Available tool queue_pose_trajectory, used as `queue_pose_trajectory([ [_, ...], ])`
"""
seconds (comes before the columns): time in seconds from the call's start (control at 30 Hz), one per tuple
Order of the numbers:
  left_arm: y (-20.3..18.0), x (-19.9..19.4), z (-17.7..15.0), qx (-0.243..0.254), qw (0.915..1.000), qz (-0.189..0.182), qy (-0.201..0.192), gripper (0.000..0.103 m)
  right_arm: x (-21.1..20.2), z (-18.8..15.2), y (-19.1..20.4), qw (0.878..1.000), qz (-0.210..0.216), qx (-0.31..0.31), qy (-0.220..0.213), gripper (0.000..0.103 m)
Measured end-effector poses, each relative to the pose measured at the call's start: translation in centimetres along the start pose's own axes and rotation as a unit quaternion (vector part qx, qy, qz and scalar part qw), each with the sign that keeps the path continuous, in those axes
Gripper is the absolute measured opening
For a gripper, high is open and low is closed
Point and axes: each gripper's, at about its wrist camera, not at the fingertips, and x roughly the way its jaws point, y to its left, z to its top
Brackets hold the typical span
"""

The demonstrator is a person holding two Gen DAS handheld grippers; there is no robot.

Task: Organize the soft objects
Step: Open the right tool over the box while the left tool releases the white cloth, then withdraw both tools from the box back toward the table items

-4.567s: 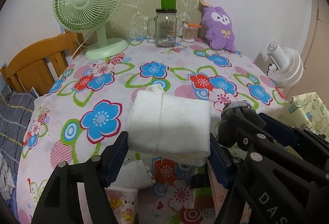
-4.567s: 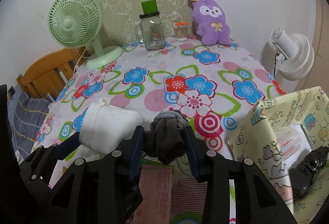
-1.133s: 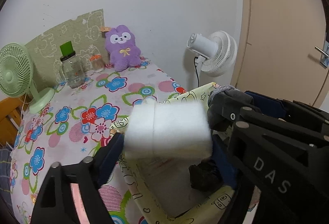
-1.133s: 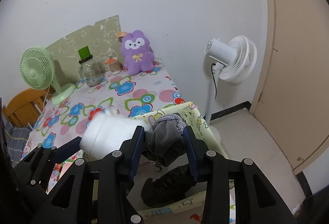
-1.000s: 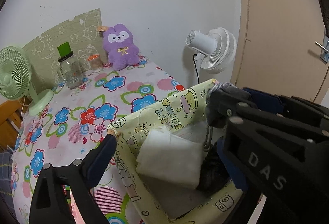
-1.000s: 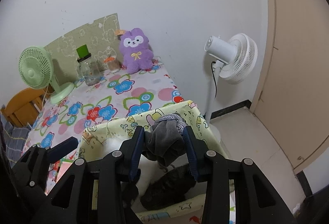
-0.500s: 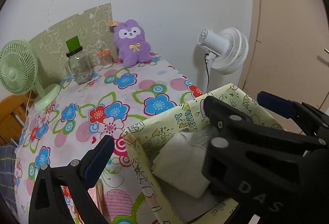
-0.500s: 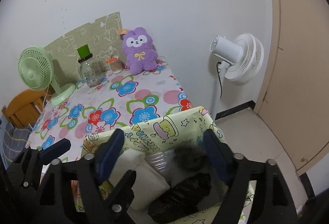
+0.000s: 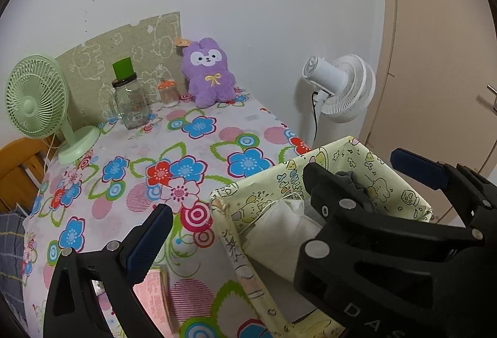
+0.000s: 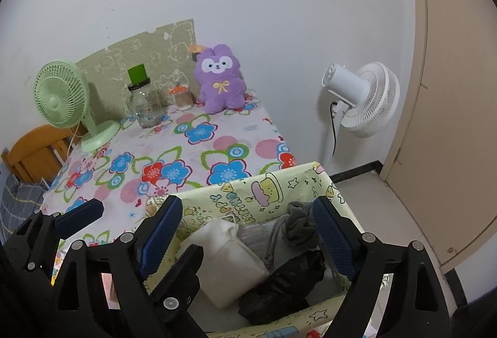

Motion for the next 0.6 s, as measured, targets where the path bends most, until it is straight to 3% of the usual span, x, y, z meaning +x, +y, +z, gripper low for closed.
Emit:
queue_pose_trajectory([
  [0.6, 3.0, -4.1, -1.5, -0.012, 0.9994, 0.015, -0.028, 0.102, -4.0, -0.8, 4.3, 0.999, -0.003, -0.026, -0.021, 0.094],
])
